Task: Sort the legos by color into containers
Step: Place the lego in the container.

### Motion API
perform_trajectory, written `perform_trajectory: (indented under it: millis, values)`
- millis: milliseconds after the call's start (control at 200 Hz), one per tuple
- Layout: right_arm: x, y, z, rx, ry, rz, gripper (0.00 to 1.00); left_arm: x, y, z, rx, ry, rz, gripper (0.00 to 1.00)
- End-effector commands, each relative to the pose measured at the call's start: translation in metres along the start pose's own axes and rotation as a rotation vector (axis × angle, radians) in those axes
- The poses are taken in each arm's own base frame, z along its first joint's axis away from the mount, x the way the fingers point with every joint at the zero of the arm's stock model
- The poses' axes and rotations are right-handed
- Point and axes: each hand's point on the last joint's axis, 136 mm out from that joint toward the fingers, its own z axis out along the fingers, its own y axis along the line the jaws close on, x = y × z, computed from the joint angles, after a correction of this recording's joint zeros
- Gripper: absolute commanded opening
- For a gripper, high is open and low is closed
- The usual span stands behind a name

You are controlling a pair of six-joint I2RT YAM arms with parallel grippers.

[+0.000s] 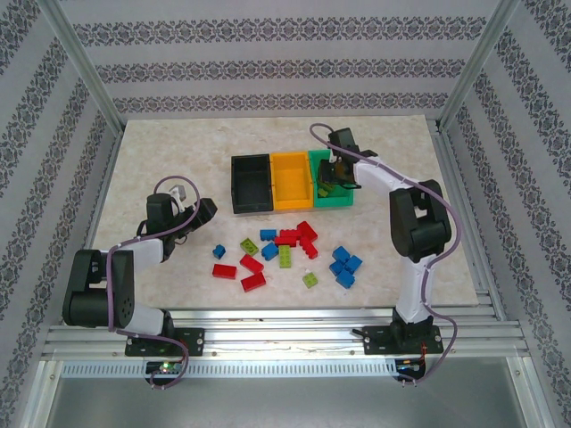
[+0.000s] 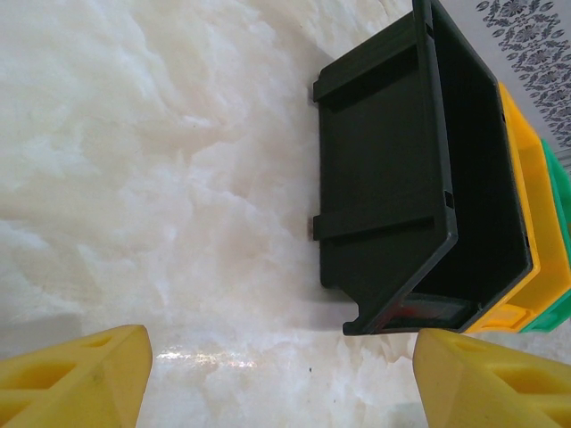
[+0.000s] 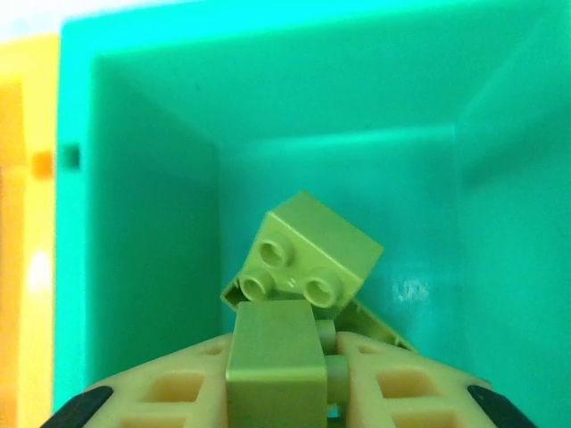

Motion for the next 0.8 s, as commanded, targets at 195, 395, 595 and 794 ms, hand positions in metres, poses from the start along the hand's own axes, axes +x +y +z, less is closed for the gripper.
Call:
perform_trajectory:
  millis: [195, 395, 595, 794]
  values:
    - [-0.030, -0.017, -0.008, 0.076, -0.053, -0.037, 0.40, -0.007, -0.002, -0.002, 0.007, -0.016, 0.030, 0.78]
    - [-0.029, -0.019, -0.015, 0.087, -0.056, -0.051, 0.51, -0.007, -0.004, -0.003, 0.012, -0.017, 0.029, 0.78]
    - [-0.022, -0.006, -0.034, 0.050, -0.075, -0.076, 0.51, -0.007, -0.004, -0.003, 0.012, -0.016, 0.027, 0.78]
    - [0.005, 0.012, -0.068, 0.002, -0.079, -0.120, 0.50, -0.008, -0.005, -0.004, 0.014, -0.019, 0.028, 0.78]
